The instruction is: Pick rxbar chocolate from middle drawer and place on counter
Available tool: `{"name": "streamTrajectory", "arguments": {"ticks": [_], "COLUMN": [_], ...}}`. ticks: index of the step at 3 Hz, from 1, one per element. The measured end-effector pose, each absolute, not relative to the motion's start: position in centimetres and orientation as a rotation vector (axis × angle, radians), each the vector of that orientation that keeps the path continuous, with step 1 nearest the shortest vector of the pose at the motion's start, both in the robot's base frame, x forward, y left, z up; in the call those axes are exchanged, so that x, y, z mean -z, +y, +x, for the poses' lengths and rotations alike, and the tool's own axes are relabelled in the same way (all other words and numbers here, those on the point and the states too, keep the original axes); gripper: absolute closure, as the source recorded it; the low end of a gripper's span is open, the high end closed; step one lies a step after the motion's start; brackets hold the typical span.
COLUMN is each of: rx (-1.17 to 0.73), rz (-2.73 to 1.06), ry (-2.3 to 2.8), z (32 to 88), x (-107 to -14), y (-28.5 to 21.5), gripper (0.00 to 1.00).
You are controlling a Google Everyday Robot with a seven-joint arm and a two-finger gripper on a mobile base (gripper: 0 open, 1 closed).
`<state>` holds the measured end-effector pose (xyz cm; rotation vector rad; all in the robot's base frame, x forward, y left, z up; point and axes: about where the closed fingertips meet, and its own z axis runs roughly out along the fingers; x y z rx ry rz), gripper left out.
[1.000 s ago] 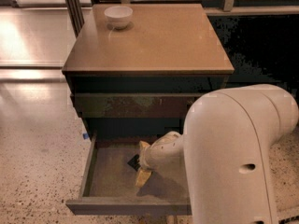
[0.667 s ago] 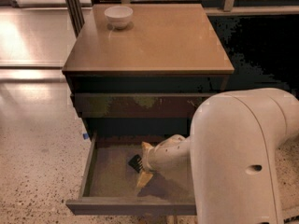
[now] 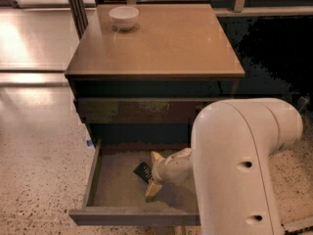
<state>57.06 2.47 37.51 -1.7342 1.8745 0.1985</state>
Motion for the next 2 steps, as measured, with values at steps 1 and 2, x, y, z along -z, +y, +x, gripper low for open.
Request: {"name": "streamTrajectory", "arguments": {"ticks": [1,2], "rx": [-0.208,-0.258], "rz": [-1.733,-1.734], "ry": [1.893,1.924], "z": [57.01,56.72], "x": [-37.42,-36.47], "y": [2.47,2.73], "gripper": [0.00,0.00]}}
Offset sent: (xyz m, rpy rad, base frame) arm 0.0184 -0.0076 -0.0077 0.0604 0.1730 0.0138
